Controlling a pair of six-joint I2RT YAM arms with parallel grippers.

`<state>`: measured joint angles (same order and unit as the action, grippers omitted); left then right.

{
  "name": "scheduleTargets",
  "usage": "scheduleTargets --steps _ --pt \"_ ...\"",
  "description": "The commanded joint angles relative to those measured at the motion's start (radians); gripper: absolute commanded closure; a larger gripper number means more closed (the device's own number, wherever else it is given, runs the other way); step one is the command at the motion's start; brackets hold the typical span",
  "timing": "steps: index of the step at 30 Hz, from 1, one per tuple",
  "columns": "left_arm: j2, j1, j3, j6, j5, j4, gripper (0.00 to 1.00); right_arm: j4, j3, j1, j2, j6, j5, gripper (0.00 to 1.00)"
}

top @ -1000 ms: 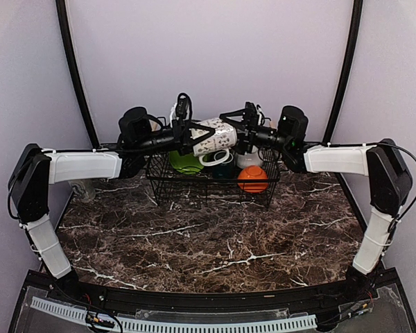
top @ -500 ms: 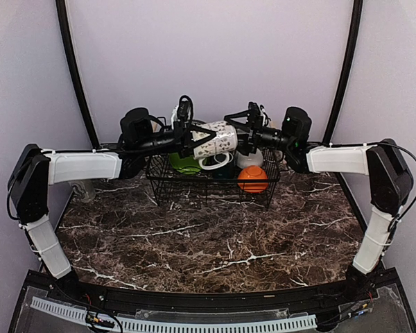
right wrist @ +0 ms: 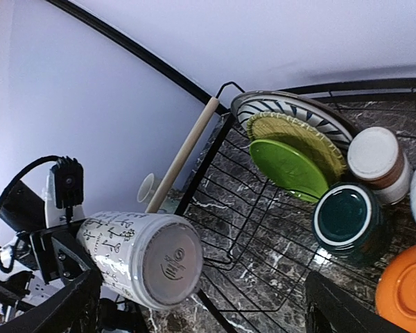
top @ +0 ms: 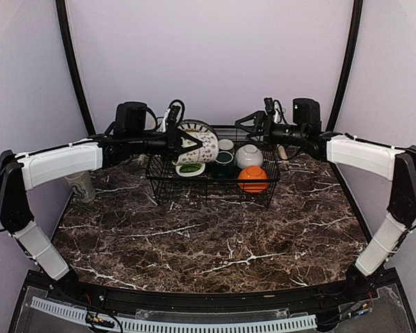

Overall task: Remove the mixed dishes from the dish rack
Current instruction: Place the cup at the corner of the board.

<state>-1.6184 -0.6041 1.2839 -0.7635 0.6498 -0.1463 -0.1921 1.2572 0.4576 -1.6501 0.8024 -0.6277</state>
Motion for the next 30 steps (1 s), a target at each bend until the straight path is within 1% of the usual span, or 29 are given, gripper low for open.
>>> scheduleTargets --steps 1,2,3,4,7,10,11,12,13,14,15,16,18,23,26,27,30 --pt "0.164 0.004 0.105 0.231 -0.130 0.267 0.99 0.269 0.045 0.011 0.066 -0.245 0.198 0.01" --pt "0.188 0.004 0.128 0.271 -0.177 0.304 0.99 0.281 0.044 0.012 0.072 -0.258 0.210 0.01" --pt "0.210 0.004 0.140 0.291 -0.203 0.379 0.99 0.288 0.042 0.013 0.077 -0.268 0.222 0.01" --pt "0.220 0.004 0.165 0.334 -0.257 0.416 0.99 0.294 0.041 0.016 0.080 -0.274 0.232 0.01" --pt "0.271 0.004 0.222 0.428 -0.381 0.598 0.99 0.304 0.046 0.027 0.079 -0.290 0.253 0.01" --pt "0.316 0.004 0.239 0.474 -0.558 0.721 0.99 0.332 0.072 0.047 0.070 -0.316 0.282 0.01" --pt "0.338 0.004 0.237 0.489 -0.595 0.774 0.99 0.342 0.083 0.055 0.065 -0.328 0.294 0.01" --pt "0.349 0.004 0.235 0.496 -0.674 0.800 0.99 0.354 0.093 0.062 0.062 -0.340 0.311 0.01" --pt "0.370 0.004 0.231 0.502 -0.709 0.852 0.99 0.364 0.103 0.072 0.058 -0.352 0.323 0.01" --pt "0.379 0.004 0.228 0.502 -0.779 0.879 0.99 0.374 0.113 0.080 0.055 -0.362 0.335 0.01" --pt "0.399 0.004 0.218 0.499 -0.811 0.930 0.99 0.384 0.120 0.085 0.052 -0.370 0.344 0.01" --pt "0.410 0.004 0.212 0.496 -0.869 0.953 0.99 0.390 0.127 0.089 0.050 -0.376 0.351 0.01" --pt "0.441 0.004 0.184 0.474 -0.941 1.015 0.99 0.397 0.131 0.094 0.045 -0.384 0.358 0.01" --pt "0.506 0.006 0.094 0.368 -1.088 1.150 0.99 0.400 0.140 0.099 0.026 -0.396 0.366 0.01" --pt "0.512 0.017 0.058 0.280 -1.132 1.242 0.99 0.420 0.166 0.104 0.004 -0.409 0.362 0.01" --pt "0.513 0.026 0.037 0.222 -1.135 1.256 0.99 0.424 0.172 0.106 -0.001 -0.414 0.364 0.01" --pt "0.522 0.048 -0.018 0.143 -1.095 1.280 0.99 0.425 0.186 0.108 -0.014 -0.420 0.367 0.01"
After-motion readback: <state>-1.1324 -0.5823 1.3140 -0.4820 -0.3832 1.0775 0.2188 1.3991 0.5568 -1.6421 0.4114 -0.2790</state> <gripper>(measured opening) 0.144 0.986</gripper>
